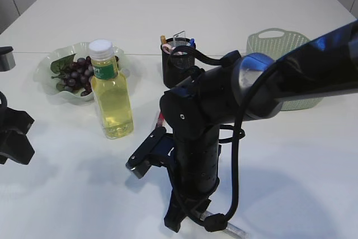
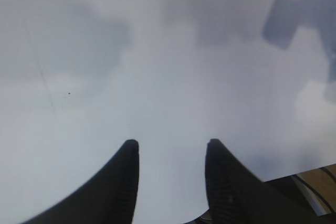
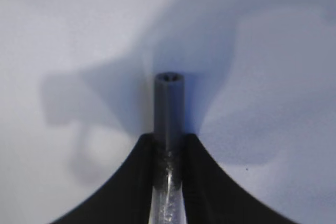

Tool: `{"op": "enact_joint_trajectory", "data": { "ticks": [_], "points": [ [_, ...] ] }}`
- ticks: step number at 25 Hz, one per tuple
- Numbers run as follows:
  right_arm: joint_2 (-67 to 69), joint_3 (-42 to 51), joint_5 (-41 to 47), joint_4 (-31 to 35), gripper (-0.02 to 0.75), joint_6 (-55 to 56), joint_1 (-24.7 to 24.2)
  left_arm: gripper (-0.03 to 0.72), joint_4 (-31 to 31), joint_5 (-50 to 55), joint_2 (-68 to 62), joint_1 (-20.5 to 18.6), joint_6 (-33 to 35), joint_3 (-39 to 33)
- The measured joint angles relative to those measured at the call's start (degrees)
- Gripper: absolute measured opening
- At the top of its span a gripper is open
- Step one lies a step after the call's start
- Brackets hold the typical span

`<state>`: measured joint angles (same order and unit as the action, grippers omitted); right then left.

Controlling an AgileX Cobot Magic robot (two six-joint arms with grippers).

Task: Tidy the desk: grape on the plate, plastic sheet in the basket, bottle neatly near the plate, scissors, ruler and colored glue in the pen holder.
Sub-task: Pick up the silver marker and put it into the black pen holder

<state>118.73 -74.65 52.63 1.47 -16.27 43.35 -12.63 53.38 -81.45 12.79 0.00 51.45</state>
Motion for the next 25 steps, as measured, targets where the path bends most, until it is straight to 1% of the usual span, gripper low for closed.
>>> {"op": "enact_joint_trajectory", "data": {
  "ticks": [4,10,14,17,21,25],
  "points": [
    [0.0,0.0,0.0,0.0,0.128,0.0,0.0,0.309,0.0,0.0,0.0,0.0,0.0,0.0],
    [0.0,-0.1,0.2,0.2,0.124,0.1,0.0,0.309,0.0,0.0,0.0,0.0,0.0,0.0],
    [-1.1,-2.1,0.5,2.6,0.124,-0.5,-1.0,0.309,0.0,0.0,0.0,0.0,0.0,0.0],
    [-3.5,-5.3,0.7,6.2,0.124,-2.1,-3.6,0.309,0.0,0.0,0.0,0.0,0.0,0.0],
    [-5.1,-11.9,2.3,13.0,0.124,-5.9,-9.3,0.309,0.0,0.0,0.0,0.0,0.0,0.0],
    [-5.1,-18.8,3.0,23.1,0.124,-11.8,-15.5,0.309,0.0,0.1,0.0,0.0,0.0,0.0]
  ]
}}
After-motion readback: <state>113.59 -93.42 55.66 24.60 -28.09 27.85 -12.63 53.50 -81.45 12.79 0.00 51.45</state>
